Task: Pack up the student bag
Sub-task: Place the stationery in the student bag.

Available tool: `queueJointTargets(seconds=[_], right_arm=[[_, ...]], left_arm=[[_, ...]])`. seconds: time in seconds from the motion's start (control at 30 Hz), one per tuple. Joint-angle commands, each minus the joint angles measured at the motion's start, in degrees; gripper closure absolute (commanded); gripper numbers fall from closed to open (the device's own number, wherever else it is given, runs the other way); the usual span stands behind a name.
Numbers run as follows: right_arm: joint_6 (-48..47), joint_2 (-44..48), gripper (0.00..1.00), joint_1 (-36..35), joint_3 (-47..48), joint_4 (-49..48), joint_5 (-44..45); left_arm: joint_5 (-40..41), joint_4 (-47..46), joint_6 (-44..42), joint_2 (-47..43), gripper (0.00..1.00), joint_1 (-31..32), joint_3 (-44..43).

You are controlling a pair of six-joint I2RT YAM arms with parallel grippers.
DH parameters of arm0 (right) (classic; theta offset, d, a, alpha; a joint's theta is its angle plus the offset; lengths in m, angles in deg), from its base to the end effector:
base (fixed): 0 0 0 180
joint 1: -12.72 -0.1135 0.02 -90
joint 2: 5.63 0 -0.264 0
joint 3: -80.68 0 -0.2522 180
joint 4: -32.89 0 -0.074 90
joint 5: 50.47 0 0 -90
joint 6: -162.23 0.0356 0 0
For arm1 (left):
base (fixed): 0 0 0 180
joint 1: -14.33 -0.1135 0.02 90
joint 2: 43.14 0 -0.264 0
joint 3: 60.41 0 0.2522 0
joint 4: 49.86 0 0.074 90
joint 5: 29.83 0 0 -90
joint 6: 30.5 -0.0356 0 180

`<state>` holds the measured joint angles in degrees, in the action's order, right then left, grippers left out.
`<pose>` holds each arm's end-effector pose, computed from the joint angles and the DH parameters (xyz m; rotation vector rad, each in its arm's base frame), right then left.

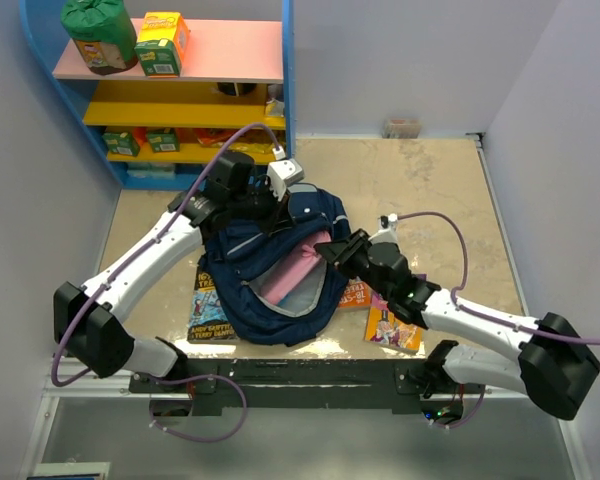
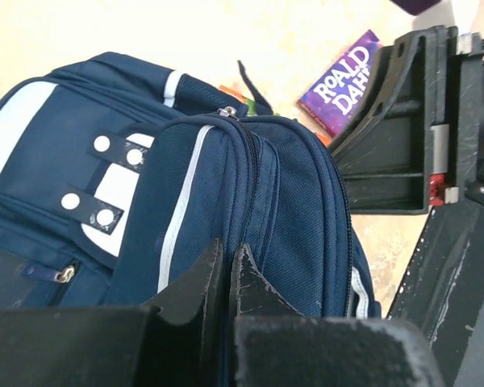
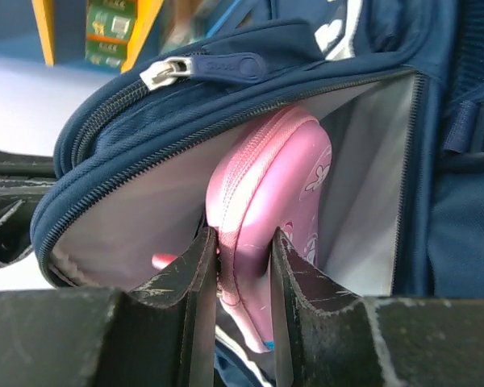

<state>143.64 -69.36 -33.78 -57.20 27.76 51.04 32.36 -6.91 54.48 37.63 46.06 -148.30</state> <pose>0.1718 0.1707 0.2265 0.5898 1.9583 1.1992 0.2579 -0.1790 0.3436 0.9606 2.0057 -0.7920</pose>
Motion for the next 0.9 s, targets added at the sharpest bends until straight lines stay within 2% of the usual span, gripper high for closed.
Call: queueJointTargets(seconds=[0.0, 0.17, 0.23, 0.27, 0.3, 0.37, 0.4, 0.47, 0.53, 0.6, 0.67, 0.7, 0.77, 0.87], right_arm=[[-10.7, -4.5, 1.0, -1.9, -0.7, 1.0, -12.6], [-12.4, -13.2, 1.0, -1.9, 5.8, 5.0, -10.4], [-13.9, -15.5, 0.92, -1.9, 10.3, 7.1, -8.2], [-14.5, -18.3, 0.84, -1.9, 12.2, 8.8, -4.8], [-15.7, -19.5, 0.63, -1.9, 14.2, 10.9, -3.0], [-17.3, -22.4, 0.44, -1.8, 20.6, 18.7, 2.0], [-18.0, -23.5, 0.3, -1.9, 22.5, 22.2, 3.5], [-18.3, -24.7, 0.23, -2.0, 26.7, 30.8, 7.5], [-17.4, -25.0, 0.21, -2.0, 27.2, 36.8, 10.6], [-16.8, -22.8, 0.23, -3.0, 26.2, 38.7, 13.3], [-16.8, -20.3, 0.33, -4.6, 24.1, 39.5, 14.6], [-16.7, -19.2, 0.42, -5.0, 23.2, 39.6, 15.0], [-16.7, -15.6, 0.46, -6.8, 21.0, 39.6, 16.7], [-18.1, -13.0, 0.31, -9.6, 20.2, 39.8, 18.9]], left_arm=[[-4.4, -13.7, 1.9, -1.7, 1.0, 0.7, -4.3], [-10.0, -11.7, 2.2, -1.6, 1.0, 1.2, -5.8], [-10.6, -11.1, 1.9, -1.8, 1.0, 1.2, -6.1], [-10.7, -11.0, 1.9, -2.1, 1.0, 1.2, -6.0], [-10.5, -10.9, 1.6, -2.1, 1.0, 1.2, -6.0], [-10.3, -10.5, 1.2, -2.4, 1.0, 1.1, -6.0], [-10.4, -10.3, 0.6, -2.5, 1.0, 1.2, -5.8], [-10.3, -10.1, 0.2, -2.6, 1.0, 1.1, -5.7], [-10.2, -10.0, 0.0, -2.6, 1.0, 1.2, -5.7], [-9.7, -9.9, -0.2, -2.5, 1.0, 1.1, -5.9], [-9.1, -10.1, -0.1, -2.1, 1.0, 1.1, -5.9], [-8.8, -10.1, 0.0, -2.0, 1.0, 1.1, -6.2], [-7.9, -10.4, 0.0, -1.7, 1.0, 1.1, -6.6], [-7.0, -10.4, -0.3, -1.5, 1.0, 1.1, -8.0]])
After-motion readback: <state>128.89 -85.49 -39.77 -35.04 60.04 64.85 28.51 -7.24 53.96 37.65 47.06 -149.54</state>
